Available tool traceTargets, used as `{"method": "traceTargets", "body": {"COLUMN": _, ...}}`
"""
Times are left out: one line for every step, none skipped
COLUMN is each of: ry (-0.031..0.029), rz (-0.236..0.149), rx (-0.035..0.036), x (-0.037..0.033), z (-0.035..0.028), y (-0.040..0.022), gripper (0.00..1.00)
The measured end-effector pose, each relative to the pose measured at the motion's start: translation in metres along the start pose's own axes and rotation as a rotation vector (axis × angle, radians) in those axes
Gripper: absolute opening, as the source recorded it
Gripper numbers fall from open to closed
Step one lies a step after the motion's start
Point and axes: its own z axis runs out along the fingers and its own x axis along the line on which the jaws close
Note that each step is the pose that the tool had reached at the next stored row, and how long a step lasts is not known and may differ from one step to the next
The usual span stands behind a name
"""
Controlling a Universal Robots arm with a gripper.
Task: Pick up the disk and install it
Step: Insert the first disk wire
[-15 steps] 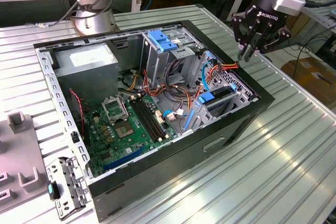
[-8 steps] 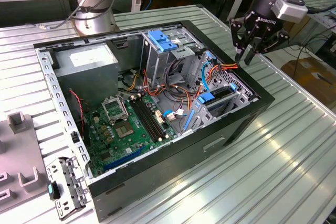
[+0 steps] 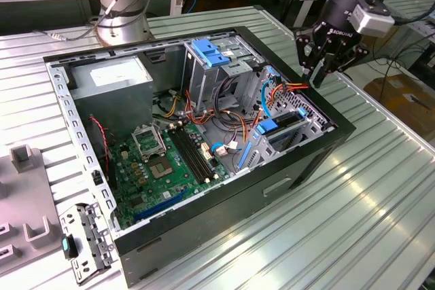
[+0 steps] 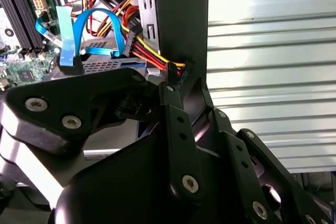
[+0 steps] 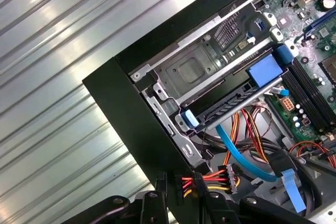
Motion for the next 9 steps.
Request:
{"method": "traceTargets", "body": {"ry": 0.0001, "rz": 0.0, "rx": -0.0001, "x": -0.0004, "z": 0.0018, "y": -0.0011, "gripper": 0.33}}
{"method": "traceTargets", "body": {"ry": 0.0, "rz": 0.0, "rx": 0.0, "x": -0.0006, "z": 0.0038, "y": -0.002, "gripper": 0.33}}
{"method": "traceTargets", "body": {"ry": -0.0001, "rz": 0.0, "rx": 0.0001, "x": -0.0005, "z": 0.0063, "y": -0.0029, "gripper": 0.33}}
{"method": "traceTargets", "body": {"ry": 0.0, "rz": 0.0, "rx": 0.0001, "x": -0.0004, "z": 0.0068, "y": -0.003, "gripper": 0.33}}
{"method": "traceTargets", "body": {"ry": 0.0001, "rz": 0.0, "rx": -0.0002, "x": -0.0003, "z": 0.0067, "y": -0.0031, "gripper": 0.31}}
{"method": "traceTargets", "body": {"ry": 0.0003, "rz": 0.0, "rx": -0.0004, "x": -0.0002, "z": 0.0061, "y": -0.0031, "gripper": 0.25}}
{"method": "traceTargets", "body": {"ry": -0.0001, "rz": 0.0, "rx": 0.0001, "x": 0.0, "z": 0.0011, "y": -0.003, "gripper": 0.18}}
{"method": "traceTargets", "body": {"ry": 0.0, "rz": 0.0, "rx": -0.0001, "x": 0.0002, "z": -0.0031, "y": -0.0028, "gripper": 0.18}}
{"method": "traceTargets", "body": {"ry": -0.0002, "rz": 0.0, "rx": 0.0001, "x": 0.0002, "z": -0.0033, "y": -0.0028, "gripper": 0.18}}
